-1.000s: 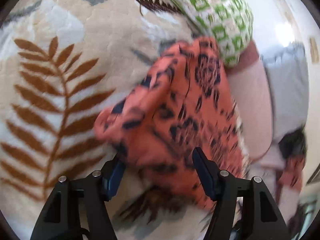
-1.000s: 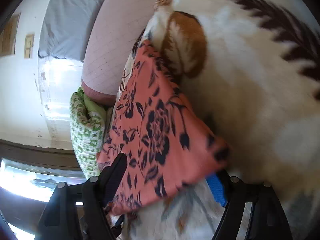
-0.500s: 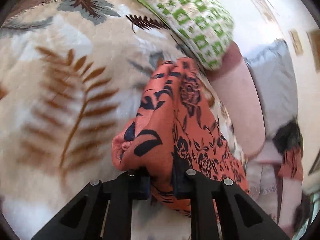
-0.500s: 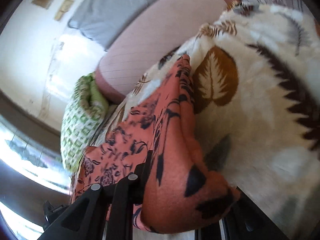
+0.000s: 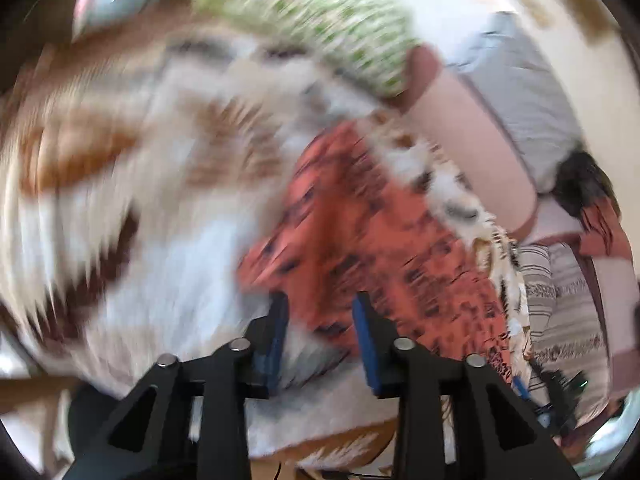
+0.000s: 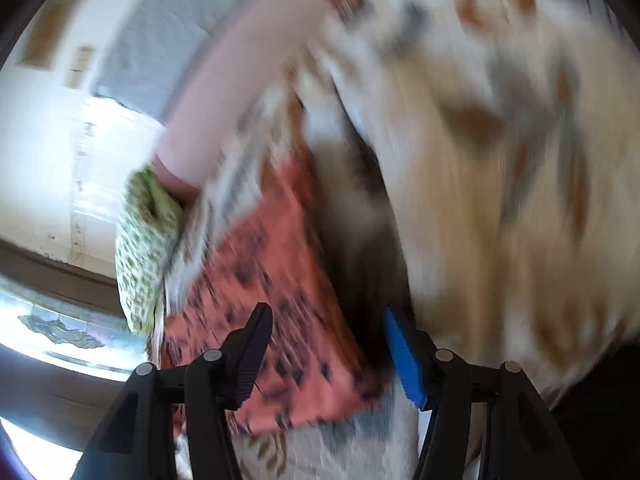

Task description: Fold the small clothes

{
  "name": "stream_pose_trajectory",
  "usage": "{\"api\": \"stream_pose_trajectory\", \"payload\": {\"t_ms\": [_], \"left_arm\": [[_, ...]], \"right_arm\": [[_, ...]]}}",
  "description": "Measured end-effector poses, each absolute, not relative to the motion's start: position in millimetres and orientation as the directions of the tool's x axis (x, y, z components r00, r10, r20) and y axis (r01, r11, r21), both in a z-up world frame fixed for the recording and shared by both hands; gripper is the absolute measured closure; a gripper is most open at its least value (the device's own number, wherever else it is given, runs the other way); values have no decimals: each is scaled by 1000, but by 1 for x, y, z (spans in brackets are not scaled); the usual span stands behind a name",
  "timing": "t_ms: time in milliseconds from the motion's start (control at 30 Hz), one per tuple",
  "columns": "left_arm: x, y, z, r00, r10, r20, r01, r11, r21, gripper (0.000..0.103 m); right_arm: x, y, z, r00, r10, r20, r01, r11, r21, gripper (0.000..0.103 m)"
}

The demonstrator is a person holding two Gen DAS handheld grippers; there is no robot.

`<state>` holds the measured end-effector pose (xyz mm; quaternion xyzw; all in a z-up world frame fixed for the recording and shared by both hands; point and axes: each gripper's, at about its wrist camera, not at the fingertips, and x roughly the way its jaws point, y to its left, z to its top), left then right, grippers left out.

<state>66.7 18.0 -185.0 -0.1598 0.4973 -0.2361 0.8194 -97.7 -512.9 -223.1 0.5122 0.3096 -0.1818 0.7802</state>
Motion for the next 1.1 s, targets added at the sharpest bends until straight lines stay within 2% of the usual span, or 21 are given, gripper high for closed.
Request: {"api": "stream_pose_trajectory", "payload": {"t_ms": [33,67,167,233,400,433,567,600,733,800,867,1000,1033,1100], "left_arm": [[67,7,-169,438,-544,-716,283,839,-465,50],[70,0,-162,460,-538,-707,309,843,-440,46],[86,-32,-157,472,-538,-699,374,840,-394,46],[98,-48,-166,458,-520,-720,372,849,-376,46],[120,-64,-220,384,-406,-829,281,907,-314,46],[120,-58,-234,361,-387,-848,256,916,-309,50],[109,-36,-244,368,-394,-842,277,911,-305,77],[109,-33,-244,361,-400,-842,277,908,-313,78],[113,-22,-236,306,-431,-849,237,898,-371,78],[117,-26,-223,317,-418,-851,230,905,-359,75],[119,-38,-210,354,-396,-847,250,913,-323,59],[139,-66,-190,400,-384,-832,278,916,-289,49],[146,-74,-188,403,-386,-830,282,915,-289,43],[166,-96,-190,390,-398,-831,290,909,-299,41]], "right_arm": [[-96,-513,-210,752,10,-659,587,446,676,42],[-92,-510,-197,762,-8,-647,568,487,663,42],[-80,-490,-179,792,4,-610,503,561,657,42],[-65,-471,-179,783,40,-621,477,603,640,42],[-28,-425,-203,743,153,-651,436,628,645,42],[-20,-417,-209,723,166,-671,438,640,631,42],[-12,-406,-244,623,191,-759,479,674,563,44],[-16,-407,-245,630,193,-752,470,677,567,48],[-24,-415,-245,632,213,-746,440,693,571,50],[-31,-428,-238,658,221,-720,430,674,600,50],[-36,-444,-227,698,203,-687,419,662,621,50],[-29,-474,-215,752,192,-631,394,636,663,48],[-26,-478,-212,766,188,-615,381,638,669,48],[-24,-487,-211,793,176,-583,364,631,685,48]]}}
